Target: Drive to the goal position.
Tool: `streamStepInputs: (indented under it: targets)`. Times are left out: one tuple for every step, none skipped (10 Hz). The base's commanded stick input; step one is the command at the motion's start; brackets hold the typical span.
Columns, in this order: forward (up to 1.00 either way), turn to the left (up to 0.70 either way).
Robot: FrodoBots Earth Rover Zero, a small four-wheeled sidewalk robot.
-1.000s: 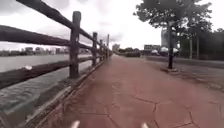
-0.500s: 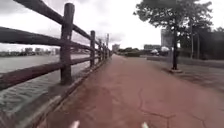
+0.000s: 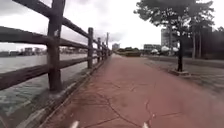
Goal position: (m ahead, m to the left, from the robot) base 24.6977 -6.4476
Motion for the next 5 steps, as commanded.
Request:
streamStepInputs:
  targets:
    - [0.70, 0.00]
    - [0.70, 0.00]
    - [0.70, 0.00]
    - [0.70, 0.00]
    - [0.70, 0.00]
